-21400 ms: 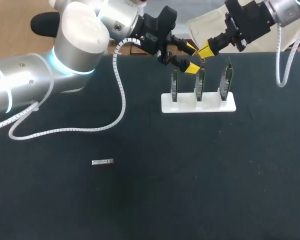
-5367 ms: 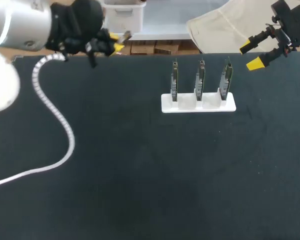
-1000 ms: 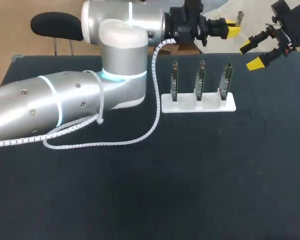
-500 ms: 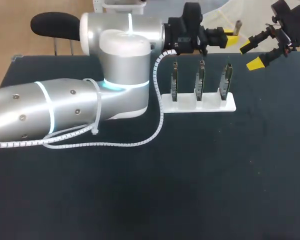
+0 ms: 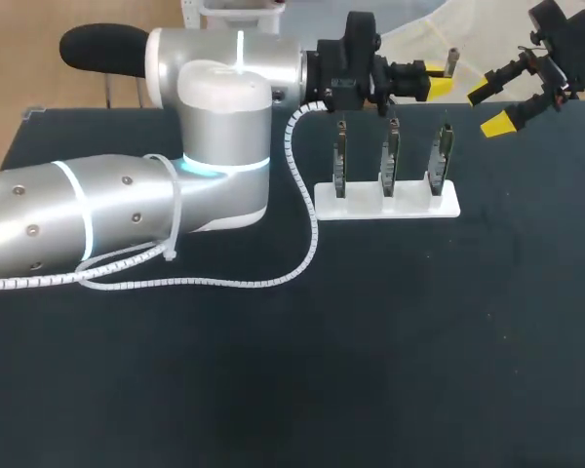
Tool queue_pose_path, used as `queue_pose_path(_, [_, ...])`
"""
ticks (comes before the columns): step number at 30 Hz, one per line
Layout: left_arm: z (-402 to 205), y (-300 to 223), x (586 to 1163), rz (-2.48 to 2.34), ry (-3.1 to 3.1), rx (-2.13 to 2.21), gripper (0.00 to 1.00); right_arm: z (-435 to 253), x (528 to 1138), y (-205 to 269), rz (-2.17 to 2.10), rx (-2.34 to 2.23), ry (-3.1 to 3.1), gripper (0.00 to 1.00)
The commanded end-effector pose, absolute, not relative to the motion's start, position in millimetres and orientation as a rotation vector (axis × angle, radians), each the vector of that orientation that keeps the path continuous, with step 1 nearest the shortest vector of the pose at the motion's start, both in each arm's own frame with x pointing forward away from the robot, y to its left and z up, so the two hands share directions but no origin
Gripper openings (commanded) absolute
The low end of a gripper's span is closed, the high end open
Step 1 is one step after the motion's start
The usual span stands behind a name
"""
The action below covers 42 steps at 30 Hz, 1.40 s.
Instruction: Pick up the optical module with the left hand, and insert it into the network port with the right hand.
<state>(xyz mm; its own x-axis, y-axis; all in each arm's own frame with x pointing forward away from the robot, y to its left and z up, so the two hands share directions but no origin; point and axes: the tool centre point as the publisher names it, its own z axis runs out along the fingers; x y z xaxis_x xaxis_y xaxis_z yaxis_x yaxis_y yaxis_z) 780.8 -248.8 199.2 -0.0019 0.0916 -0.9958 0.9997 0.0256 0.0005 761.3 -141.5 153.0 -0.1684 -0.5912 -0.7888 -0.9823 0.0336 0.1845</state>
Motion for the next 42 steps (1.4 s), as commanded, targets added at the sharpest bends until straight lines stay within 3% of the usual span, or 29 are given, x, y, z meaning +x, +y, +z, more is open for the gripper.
queue_pose_path(1, [197, -253, 792, -1.175, 1.271, 1.289, 0.0, 153, 760, -141, 0.997, -1.589, 1.809, 1.0])
queue_pose_path(42, [182, -265, 774, -1.23, 1.39, 1.251, 0.0, 153, 760, -141, 0.997, -1.589, 1.809, 1.0])
